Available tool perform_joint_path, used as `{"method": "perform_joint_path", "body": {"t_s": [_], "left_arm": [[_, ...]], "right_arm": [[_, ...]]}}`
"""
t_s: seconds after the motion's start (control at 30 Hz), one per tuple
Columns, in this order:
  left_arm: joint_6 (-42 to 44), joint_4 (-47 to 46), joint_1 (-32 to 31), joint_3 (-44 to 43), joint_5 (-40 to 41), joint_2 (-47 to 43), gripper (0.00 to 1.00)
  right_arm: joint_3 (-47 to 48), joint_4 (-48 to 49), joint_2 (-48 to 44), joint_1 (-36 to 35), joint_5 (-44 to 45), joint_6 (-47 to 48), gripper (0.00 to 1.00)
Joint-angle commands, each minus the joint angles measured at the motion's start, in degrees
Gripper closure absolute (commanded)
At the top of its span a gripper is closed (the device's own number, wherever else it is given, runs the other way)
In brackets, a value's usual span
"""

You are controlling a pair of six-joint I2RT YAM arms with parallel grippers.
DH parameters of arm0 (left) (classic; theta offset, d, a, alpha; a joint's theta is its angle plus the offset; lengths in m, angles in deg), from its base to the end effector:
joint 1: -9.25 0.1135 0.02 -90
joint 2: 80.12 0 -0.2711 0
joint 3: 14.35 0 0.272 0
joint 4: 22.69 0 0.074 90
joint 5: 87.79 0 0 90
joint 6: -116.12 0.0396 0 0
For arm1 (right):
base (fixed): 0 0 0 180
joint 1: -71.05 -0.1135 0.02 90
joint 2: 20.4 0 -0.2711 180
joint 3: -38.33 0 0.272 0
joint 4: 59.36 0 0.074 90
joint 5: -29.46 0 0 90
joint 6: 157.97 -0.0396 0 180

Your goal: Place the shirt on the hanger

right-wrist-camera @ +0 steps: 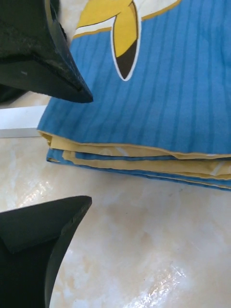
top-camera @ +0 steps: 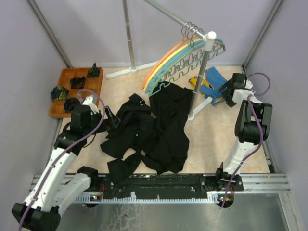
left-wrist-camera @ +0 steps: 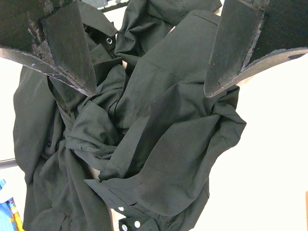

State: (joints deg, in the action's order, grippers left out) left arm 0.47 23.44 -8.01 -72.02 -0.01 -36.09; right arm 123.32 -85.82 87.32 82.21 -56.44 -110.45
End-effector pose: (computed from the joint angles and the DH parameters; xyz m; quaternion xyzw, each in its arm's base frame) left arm 0.1764 -0.0564 0.3051 -0.0548 0.8749 -0.1917 0.4414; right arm 0.4189 -0.0855 0.1807 0.4337 0.8303 0.0618 0.3445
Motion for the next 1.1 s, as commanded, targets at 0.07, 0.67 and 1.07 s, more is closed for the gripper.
{"method": "perform_joint_path", "body": {"t_s": [0.07,0.67,1.07], "left_arm": [[1.1,-1.8,0.0,0.7,-0.9,0.0,0.01],[1.1,-2.1,0.1,0.9,-1.1,0.3,0.01],[1.1,-2.2,0.0,1.1,-1.1,0.5,0.01]], "right_arm": [[2.9,0.4,2.3,0.9,2.0,0.6,0.38],[-16.7,12.7,-9.1,8.8,3.9,-2.7,0.97],[-11.3,21.2,-7.2,8.4,-11.0,1.0,0.19]]}}
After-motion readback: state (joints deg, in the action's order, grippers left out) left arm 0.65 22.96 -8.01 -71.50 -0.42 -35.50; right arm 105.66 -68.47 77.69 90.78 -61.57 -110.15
